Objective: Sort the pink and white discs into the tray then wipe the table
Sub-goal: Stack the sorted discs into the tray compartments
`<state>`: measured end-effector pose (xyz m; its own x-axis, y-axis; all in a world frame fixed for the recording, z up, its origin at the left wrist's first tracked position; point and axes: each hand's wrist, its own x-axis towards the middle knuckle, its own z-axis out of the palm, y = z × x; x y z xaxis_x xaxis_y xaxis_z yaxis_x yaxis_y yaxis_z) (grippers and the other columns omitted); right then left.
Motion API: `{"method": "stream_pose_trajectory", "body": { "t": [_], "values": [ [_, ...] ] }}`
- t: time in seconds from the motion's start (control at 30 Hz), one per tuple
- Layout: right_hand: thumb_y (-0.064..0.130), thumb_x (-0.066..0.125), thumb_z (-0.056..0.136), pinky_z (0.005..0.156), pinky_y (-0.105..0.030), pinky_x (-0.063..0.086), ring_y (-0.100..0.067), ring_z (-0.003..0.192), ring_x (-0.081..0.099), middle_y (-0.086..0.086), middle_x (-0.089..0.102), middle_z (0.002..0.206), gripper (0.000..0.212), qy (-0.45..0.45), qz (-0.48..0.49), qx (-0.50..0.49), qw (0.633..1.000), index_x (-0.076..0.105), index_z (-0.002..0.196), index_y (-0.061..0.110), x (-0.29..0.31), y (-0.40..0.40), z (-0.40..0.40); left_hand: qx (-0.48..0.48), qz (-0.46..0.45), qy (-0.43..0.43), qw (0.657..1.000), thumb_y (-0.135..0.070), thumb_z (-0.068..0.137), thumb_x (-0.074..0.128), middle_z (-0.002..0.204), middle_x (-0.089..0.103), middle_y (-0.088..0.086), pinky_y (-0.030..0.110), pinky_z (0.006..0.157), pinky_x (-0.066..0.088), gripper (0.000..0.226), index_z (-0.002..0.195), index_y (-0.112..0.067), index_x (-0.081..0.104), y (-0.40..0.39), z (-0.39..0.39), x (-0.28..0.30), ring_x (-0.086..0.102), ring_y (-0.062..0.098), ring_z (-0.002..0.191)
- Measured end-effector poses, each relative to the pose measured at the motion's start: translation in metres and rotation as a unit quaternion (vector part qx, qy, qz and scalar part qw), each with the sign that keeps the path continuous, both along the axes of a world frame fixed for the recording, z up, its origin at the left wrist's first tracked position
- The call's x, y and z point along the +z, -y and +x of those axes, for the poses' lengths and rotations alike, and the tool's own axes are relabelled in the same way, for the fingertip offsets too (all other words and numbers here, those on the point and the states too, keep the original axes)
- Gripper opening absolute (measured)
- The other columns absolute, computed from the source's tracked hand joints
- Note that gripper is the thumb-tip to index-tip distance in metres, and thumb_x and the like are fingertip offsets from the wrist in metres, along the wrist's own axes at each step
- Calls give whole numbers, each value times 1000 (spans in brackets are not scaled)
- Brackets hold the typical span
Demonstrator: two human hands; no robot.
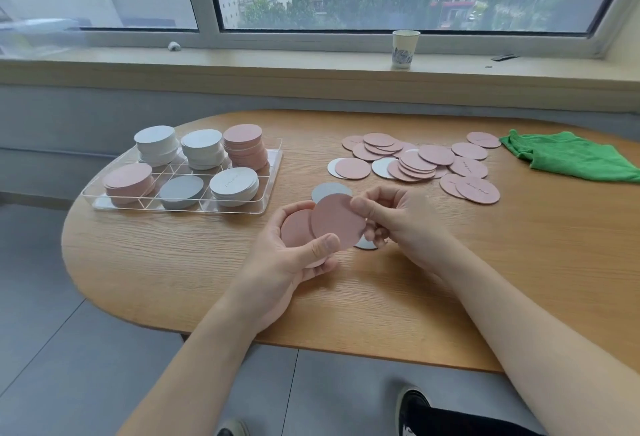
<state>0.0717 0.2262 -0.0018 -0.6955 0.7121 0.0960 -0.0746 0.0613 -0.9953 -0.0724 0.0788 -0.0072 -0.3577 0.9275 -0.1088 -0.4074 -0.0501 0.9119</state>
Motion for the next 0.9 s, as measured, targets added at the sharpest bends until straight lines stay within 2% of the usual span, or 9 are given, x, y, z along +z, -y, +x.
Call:
{"method": "stream_pose_trajectory", "body": {
  "t": [0.17, 0.3, 0.47, 0.57, 0.67, 0.73, 0.9],
  "values": [
    [18, 80, 82, 48, -23, 48, -18, 58, 64, -13, 69, 67, 25, 33, 31, 39, 998, 70, 91, -2, -2, 7, -5, -3, 11, -17, 1000, -4, 73, 82, 114, 74, 10, 36, 77, 61, 68, 134, -16, 55, 1, 1, -1, 73, 27, 97],
    [7, 79, 83, 46, -23, 49, -16, 60, 66, -11, 70, 69, 17, 25, 59, 59, 996, 73, 92, -6, -2, 15, -9, -8, 19, -10, 1000, 3, 86, 72, 106, 73, 10, 37, 76, 61, 56, 137, -12, 52, 1, 1, -2, 71, 28, 92],
    [19, 83, 80, 48, -27, 46, -23, 56, 56, -12, 68, 66, 19, 46, 91, 24, 994, 76, 87, 2, -3, 11, -5, -11, 13, -4, 1000, 3, 91, 68, 111, 73, 18, 37, 74, 61, 50, 136, -13, 53, 3, -1, -3, 74, 36, 99],
    [23, 80, 85, 52, -24, 48, -16, 58, 61, -9, 71, 68, 18, 71, 125, -40, 989, 76, 88, 6, 0, -1, -5, -13, 8, 6, 1000, 3, 92, 68, 118, 70, 27, 36, 73, 62, 48, 135, -15, 55, 3, -1, -1, 74, 35, 97],
    [33, 79, 87, 63, -16, 48, -6, 67, 65, 4, 73, 76, 18, 158, 227, -124, 953, 77, 92, 16, -2, -31, -19, -12, 8, 17, 1000, 3, 92, 68, 115, 72, 26, 36, 70, 62, 46, 133, -14, 56, 2, -4, -1, 74, 34, 94],
    [36, 77, 88, 70, -14, 46, -9, 82, 66, 5, 74, 90, 26, 206, 285, -154, 923, 76, 101, 14, -4, -52, -32, -9, 9, 29, 999, 0, 94, 67, 108, 73, 21, 35, 69, 62, 43, 133, -13, 56, 1, -4, -1, 73, 34, 92],
    [45, 72, 89, 94, -34, 45, -26, 111, 60, -13, 68, 118, 49, 310, 309, -171, 883, 67, 125, 12, -8, -94, -58, -13, 10, 53, 998, -3, 98, 61, 105, 73, 22, 37, 68, 60, 36, 132, -10, 56, 0, -6, -1, 71, 37, 91]
  ]
}}
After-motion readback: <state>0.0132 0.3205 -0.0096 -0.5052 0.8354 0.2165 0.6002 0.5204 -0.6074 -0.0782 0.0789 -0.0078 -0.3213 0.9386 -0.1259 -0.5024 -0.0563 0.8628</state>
